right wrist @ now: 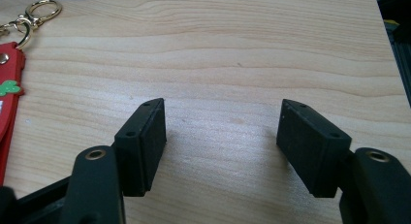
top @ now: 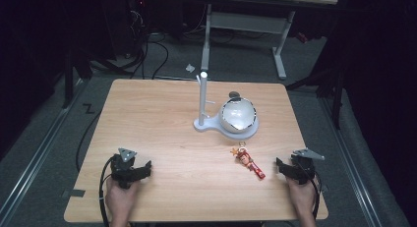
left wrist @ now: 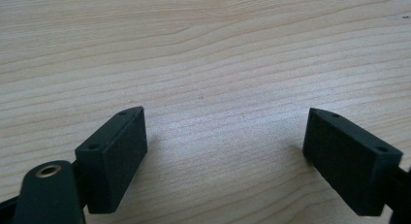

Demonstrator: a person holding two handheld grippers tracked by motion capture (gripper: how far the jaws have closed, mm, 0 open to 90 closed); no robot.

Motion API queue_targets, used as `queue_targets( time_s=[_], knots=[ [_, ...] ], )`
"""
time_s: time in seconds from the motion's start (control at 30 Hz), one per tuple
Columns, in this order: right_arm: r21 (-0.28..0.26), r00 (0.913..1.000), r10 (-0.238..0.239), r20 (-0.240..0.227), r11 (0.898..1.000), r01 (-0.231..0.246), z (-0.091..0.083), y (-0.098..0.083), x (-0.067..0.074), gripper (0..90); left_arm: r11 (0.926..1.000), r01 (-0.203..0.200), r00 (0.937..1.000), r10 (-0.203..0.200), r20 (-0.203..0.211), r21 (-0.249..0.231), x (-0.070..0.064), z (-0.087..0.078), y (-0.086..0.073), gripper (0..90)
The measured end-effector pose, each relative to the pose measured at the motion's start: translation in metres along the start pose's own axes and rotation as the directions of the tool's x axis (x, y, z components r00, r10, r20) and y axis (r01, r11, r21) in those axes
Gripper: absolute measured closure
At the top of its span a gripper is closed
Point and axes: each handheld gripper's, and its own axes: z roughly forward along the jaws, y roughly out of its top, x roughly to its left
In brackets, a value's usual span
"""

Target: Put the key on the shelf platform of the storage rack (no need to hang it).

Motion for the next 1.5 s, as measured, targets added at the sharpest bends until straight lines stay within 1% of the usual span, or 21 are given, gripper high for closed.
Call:
queue_targets(
  time_s=[0.3,0.33,0.4,0.53,0.63,0.67,0.77,0.9,0.93,0.97,1.07,1.13,1.17,1.2,1.3,1.33,1.37,1.4,1.43,1.47,1.5],
  knots=[
    [0.0,1.0,0.004,0.0,1.0,-0.004,0.0,0.0,0.0,36.3,1.0,0.002,1.0,-0.002,-0.001,0.0,0.0,0.0,0.0,16.1],
    [-0.003,1.0,0.001,-0.004,1.0,-0.001,0.0,0.0,0.0,36.4,0.9998,0.019,0.9998,-0.019,-0.008,-0.001,-0.001,0.0,0.0,16.1],
    [-0.002,1.0,-0.001,-0.006,1.0,0.001,0.0,0.0,0.0,36.5,0.9998,0.019,0.9998,-0.019,-0.007,0.0,-0.001,0.0,0.0,16.1],
    [-0.005,0.9999,-0.008,-0.01,1.0,0.008,-0.003,-0.002,-0.001,42.8,0.9998,0.019,0.9998,-0.019,-0.007,0.0,-0.001,0.0,0.0,16.1],
    [-0.002,0.9999,-0.008,-0.013,1.0,0.008,-0.003,-0.002,0.0,43.8,0.9998,0.019,0.9998,-0.019,-0.007,0.0,-0.001,0.0,0.0,16.1],
    [0.003,0.9996,-0.02,-0.022,1.0,0.02,-0.004,-0.002,0.002,44.1,0.9998,0.019,0.9998,-0.019,-0.007,0.0,-0.001,0.0,0.0,16.1],
    [0.0,0.9988,-0.032,-0.037,0.999,0.032,-0.007,-0.002,0.005,44.6,0.9998,0.019,0.9998,-0.019,-0.007,0.0,-0.001,0.0,0.0,16.1],
    [-0.011,0.9973,-0.033,-0.066,0.999,0.032,-0.013,-0.002,0.01,45.4,0.9998,0.019,0.9998,-0.019,-0.007,0.0,-0.001,0.0,0.0,16.1],
    [-0.011,0.9973,-0.033,-0.066,0.999,0.032,-0.013,-0.002,0.01,45.4,0.9998,0.019,0.9998,-0.019,-0.007,0.0,-0.001,0.0,0.0,16.1],
    [-0.02,0.9951,-0.039,-0.091,0.999,0.038,-0.016,-0.001,0.014,45.8,0.9998,0.019,0.9998,-0.019,-0.007,0.0,-0.001,0.0,0.0,16.1],
    [-0.033,0.9906,-0.064,-0.121,0.998,0.06,-0.02,0.002,0.021,46.1,0.9998,0.02,0.9998,-0.02,-0.007,0.0,-0.001,0.0,0.0,16.1],
    [-0.04,0.9865,-0.067,-0.15,0.997,0.061,-0.022,0.004,0.027,46.3,0.9998,0.019,0.9998,-0.019,-0.007,0.0,-0.001,0.0,0.0,16.1],
    [-0.04,0.9865,-0.067,-0.15,0.997,0.061,-0.022,0.004,0.027,46.3,0.9998,0.019,0.9998,-0.019,-0.007,0.0,-0.001,0.0,0.0,16.1],
    [-0.042,0.9844,-0.069,-0.162,0.997,0.063,-0.023,0.005,0.03,46.2,0.9998,0.018,0.9998,-0.018,-0.007,0.0,-0.001,0.0,0.0,16.1],
    [-0.049,0.9732,-0.101,-0.207,0.995,0.092,-0.024,0.009,0.042,46.3,0.9998,0.019,0.9998,-0.019,-0.007,0.0,-0.001,0.0,0.0,16.1],
    [-0.049,0.9732,-0.101,-0.207,0.995,0.092,-0.024,0.009,0.042,46.3,0.9998,0.018,0.9998,-0.018,-0.007,0.0,-0.001,0.0,0.0,16.1],
    [-0.054,0.9669,-0.114,-0.228,0.993,0.105,-0.025,0.012,0.049,46.2,0.9998,0.017,0.9998,-0.017,-0.006,0.0,-0.001,0.0,0.0,16.1],
    [-0.054,0.9669,-0.114,-0.228,0.993,0.105,-0.025,0.012,0.049,46.2,0.9998,0.018,0.9998,-0.018,-0.007,0.0,-0.001,0.0,0.0,16.1],
    [-0.055,0.964,-0.12,-0.237,0.992,0.11,-0.025,0.013,0.053,46.1,0.9999,0.016,0.9999,-0.016,-0.006,0.0,-0.001,0.0,0.0,16.1],
    [-0.056,0.9572,-0.13,-0.259,0.991,0.12,-0.023,0.016,0.061,45.9,0.9998,0.018,0.9998,-0.018,-0.006,0.0,-0.001,0.0,0.0,16.1],
    [-0.057,0.9537,-0.137,-0.268,0.99,0.126,-0.021,0.018,0.064,45.8,0.9999,0.017,0.9998,-0.017,-0.006,0.0,-0.001,0.0,0.0,16.1]
  ],
)
